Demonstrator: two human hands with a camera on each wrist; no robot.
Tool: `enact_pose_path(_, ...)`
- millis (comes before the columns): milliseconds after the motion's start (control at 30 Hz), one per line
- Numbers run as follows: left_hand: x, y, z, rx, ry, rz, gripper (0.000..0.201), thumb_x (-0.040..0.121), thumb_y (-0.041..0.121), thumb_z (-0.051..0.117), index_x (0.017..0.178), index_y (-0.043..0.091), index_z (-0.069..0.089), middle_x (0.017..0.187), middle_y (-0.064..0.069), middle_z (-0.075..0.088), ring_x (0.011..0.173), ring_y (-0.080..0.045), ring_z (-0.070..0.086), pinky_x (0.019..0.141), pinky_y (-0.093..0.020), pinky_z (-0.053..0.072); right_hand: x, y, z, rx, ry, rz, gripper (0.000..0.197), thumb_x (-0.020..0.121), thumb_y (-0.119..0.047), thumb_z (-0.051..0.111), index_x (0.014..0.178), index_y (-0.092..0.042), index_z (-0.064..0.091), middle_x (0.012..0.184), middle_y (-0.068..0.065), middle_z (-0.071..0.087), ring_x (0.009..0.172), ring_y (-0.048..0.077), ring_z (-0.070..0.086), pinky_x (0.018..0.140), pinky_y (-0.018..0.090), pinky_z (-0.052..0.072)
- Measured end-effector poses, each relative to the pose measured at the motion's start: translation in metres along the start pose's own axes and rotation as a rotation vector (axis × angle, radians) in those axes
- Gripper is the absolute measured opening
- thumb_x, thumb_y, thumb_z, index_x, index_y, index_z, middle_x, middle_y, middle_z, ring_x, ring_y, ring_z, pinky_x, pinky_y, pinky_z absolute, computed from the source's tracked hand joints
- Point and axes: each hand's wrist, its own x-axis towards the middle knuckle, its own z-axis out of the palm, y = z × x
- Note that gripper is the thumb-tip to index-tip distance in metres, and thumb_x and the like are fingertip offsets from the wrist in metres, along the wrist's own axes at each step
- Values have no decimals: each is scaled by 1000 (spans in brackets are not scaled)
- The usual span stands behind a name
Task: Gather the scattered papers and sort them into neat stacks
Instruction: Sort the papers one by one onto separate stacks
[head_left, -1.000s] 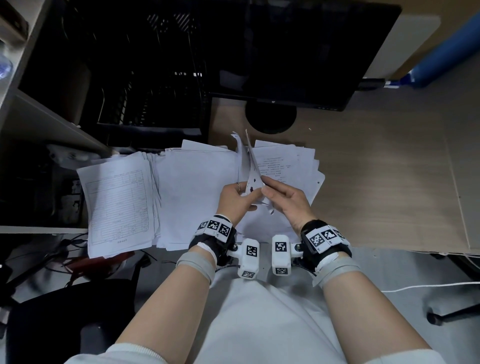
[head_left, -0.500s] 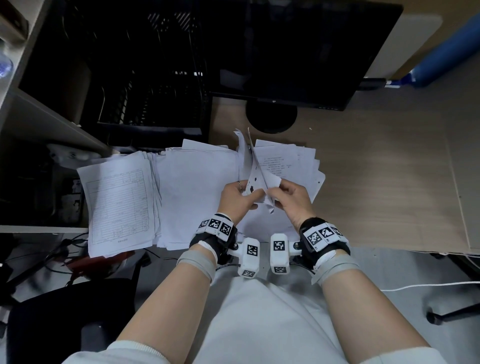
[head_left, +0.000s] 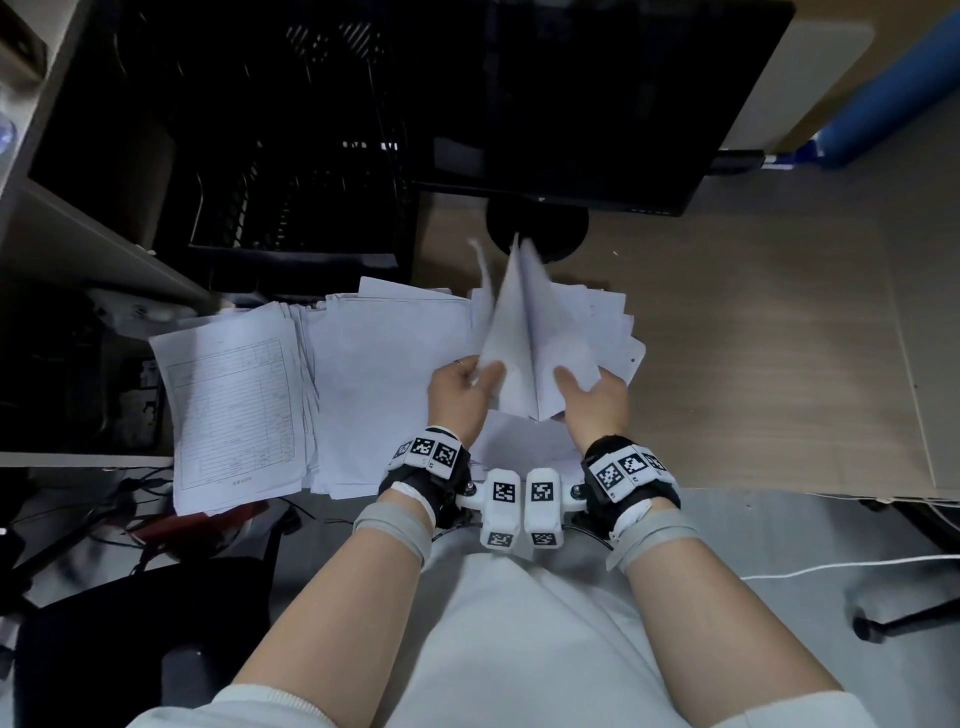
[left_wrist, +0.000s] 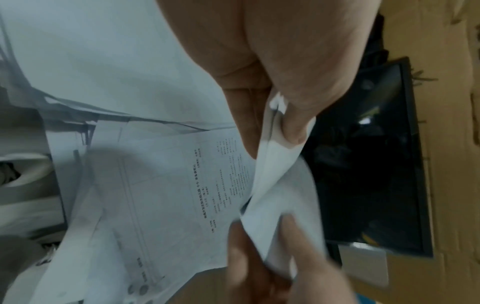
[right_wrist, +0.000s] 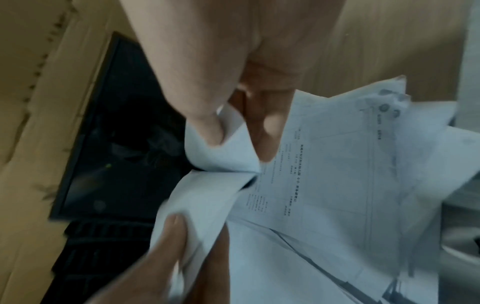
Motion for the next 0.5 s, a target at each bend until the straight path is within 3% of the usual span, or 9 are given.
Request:
enact_pose_path(67, 3, -1, -6, 13, 46, 1, 56, 77, 50, 74, 110, 4, 73, 109, -10, 74, 106, -27, 69, 98, -48, 55, 2, 10, -4, 63, 80, 129, 7, 92, -22, 65, 94, -16, 68, 97, -2, 70, 73, 21, 69, 65, 35, 61)
enact_pose_path(133, 1, -1, -8, 35, 36, 8, 44, 85, 38, 76, 113, 4, 72, 109, -6, 73, 106, -24, 69, 101, -45, 54, 4, 22, -7, 40, 76, 179, 8, 90, -18, 64, 85, -18, 69, 89, -4, 70, 76, 22, 69, 68, 41, 62)
enact_pose_path(200, 1, -5, -6, 91, 1, 4, 31, 86, 33, 77, 105, 8, 75, 98, -3, 75, 96, -24, 72, 95, -45, 57, 4, 31, -8, 0, 69, 208, 12, 89, -18, 63, 79, -18, 69, 79, -4, 70, 71, 22, 69, 69, 45, 62)
enact_pose_path(333, 1, -29, -3, 235, -29, -35, 27, 70, 49, 75, 77, 23, 78, 76, -7, 76, 75, -31, 75, 76, -50, 62, 9, 55, -8, -91, 59, 273, 19, 78, -25, 61, 84, -8, 67, 79, 9, 70, 72, 29, 69, 71, 53, 61)
enact_pose_path(433, -1, -38, -3, 299, -22, -82, 20, 76, 38, 82, 82, 19, 79, 77, -6, 76, 76, -30, 74, 75, -45, 62, 8, 70, -7, -210, 50, 285, 30, 80, -26, 59, 108, -17, 64, 108, 4, 71, 90, 28, 69, 81, 45, 59)
enact_pose_path(500, -3, -43, -1, 341, -8, -85, 21, 80, 34, 83, 88, 15, 81, 78, -4, 76, 77, -25, 73, 77, -39, 61, 0, 71, -5, -255, 92, 205, 52, 84, -18, 64, 133, -25, 49, 133, 0, 59, 108, 22, 60, 90, 37, 52)
